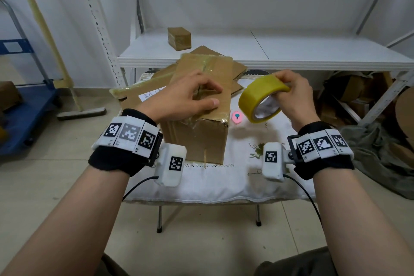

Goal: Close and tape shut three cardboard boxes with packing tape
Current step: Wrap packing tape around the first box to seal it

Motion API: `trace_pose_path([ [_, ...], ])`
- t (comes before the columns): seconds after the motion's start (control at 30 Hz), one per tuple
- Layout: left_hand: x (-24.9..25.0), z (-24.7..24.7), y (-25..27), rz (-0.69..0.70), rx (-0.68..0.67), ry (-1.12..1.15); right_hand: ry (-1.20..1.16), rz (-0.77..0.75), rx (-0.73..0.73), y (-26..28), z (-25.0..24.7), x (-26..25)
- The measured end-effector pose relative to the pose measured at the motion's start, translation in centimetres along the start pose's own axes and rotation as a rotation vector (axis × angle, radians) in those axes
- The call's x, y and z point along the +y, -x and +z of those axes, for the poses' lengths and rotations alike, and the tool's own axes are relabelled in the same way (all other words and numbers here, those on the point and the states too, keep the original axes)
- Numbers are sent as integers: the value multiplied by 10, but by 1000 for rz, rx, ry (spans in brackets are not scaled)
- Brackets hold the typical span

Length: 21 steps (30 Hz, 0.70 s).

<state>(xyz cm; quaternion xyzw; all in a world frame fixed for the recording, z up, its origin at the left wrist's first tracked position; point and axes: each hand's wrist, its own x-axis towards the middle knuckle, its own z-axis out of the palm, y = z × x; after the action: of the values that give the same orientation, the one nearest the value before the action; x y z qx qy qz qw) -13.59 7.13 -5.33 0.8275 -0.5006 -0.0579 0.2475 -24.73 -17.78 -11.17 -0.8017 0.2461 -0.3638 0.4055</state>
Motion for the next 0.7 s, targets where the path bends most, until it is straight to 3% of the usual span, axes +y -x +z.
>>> trace_pose_path([
  [0.2,13,7,-6,1,117,-27,-221,-160,52,2,1,-25],
  [0.33,14,9,-7,-24,189,133,-293,-257,100,6,4,-34],
  [0.57,27,15,-7,-35,229,348,-248,-437,128,9,8,-51],
  [0.7,32,19,-7,73,269,397,-235,-509,128,11,10,-58],
])
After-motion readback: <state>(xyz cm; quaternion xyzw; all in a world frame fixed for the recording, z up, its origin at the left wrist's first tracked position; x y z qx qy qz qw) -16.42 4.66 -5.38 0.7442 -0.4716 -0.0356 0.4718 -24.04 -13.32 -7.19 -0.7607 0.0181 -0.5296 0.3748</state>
